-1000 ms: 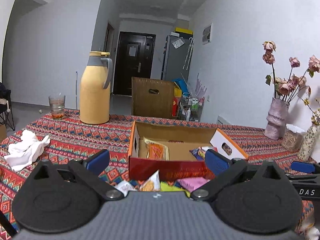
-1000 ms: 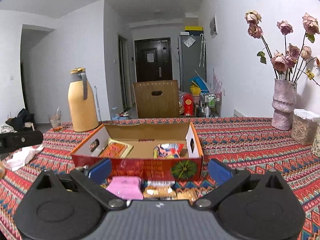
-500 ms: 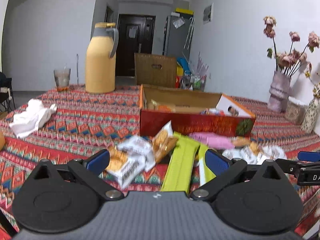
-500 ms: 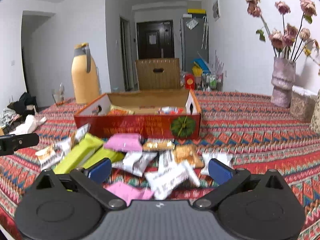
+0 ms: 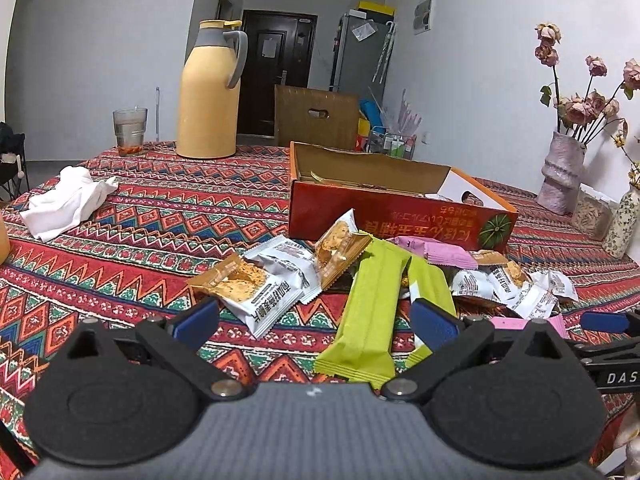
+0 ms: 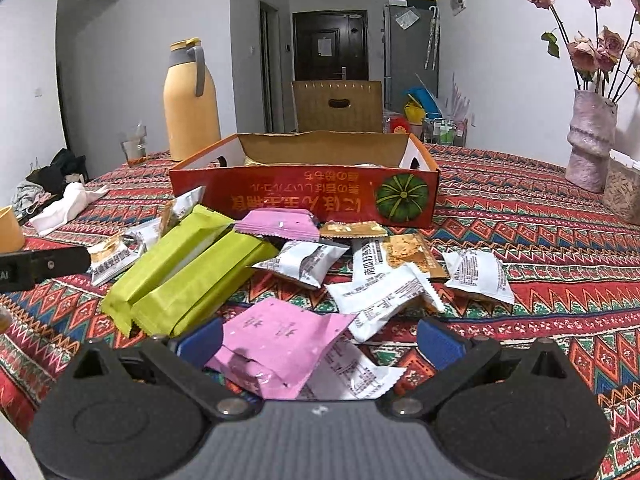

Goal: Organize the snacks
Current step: 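Move both grippers back over the snack pile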

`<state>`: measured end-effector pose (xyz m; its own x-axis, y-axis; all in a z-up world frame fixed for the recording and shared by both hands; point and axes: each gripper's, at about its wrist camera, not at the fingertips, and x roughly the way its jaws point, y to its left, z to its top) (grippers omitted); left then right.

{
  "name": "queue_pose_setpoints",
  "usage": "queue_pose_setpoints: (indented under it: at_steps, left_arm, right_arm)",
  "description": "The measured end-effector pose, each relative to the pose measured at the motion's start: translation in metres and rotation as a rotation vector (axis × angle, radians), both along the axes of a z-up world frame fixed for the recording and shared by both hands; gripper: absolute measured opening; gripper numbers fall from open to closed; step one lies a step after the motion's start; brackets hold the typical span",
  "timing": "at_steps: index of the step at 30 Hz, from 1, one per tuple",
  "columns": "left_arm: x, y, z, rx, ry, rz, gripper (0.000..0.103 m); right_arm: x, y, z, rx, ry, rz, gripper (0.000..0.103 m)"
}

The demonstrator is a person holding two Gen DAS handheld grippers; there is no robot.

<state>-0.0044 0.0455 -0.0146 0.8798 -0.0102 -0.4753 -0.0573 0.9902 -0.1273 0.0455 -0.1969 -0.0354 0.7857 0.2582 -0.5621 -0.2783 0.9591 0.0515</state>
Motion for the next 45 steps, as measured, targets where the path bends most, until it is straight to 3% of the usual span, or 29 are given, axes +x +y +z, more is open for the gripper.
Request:
queue_pose_setpoints:
  at_steps: [18, 27, 34, 37, 43, 45]
  left_arm:
    - [0.0, 0.005, -0.003, -0.019, -0.005, -0.003, 0.103]
    - [0.002, 0.006, -0.006, -0.029, 0.004, -0.003, 0.103]
    - [0.002, 0.007, -0.007, -0.028, 0.008, 0.001, 0.103]
    - [0.003, 0.007, -0.007, -0.025, 0.01, 0.003, 0.103]
    - [0.005, 0.005, -0.008, -0.018, 0.016, 0.005, 0.103]
    - [0.006, 0.004, -0.007, -0.015, 0.016, 0.006, 0.103]
  right_arm:
    - [0.011, 0.056, -0.023, -0.147, -0.01, -0.019, 0.101]
    - [0.011, 0.056, -0.025, -0.159, -0.018, -0.018, 0.088]
    - [0.006, 0.054, -0.025, -0.148, -0.041, 0.008, 0.068]
    - [0.005, 0.05, -0.024, -0.119, -0.045, 0.012, 0.062]
    - [0.008, 0.042, -0.018, -0.05, -0.03, 0.021, 0.06]
    - [0.01, 0.041, -0.015, -0.026, -0.029, 0.025, 0.053]
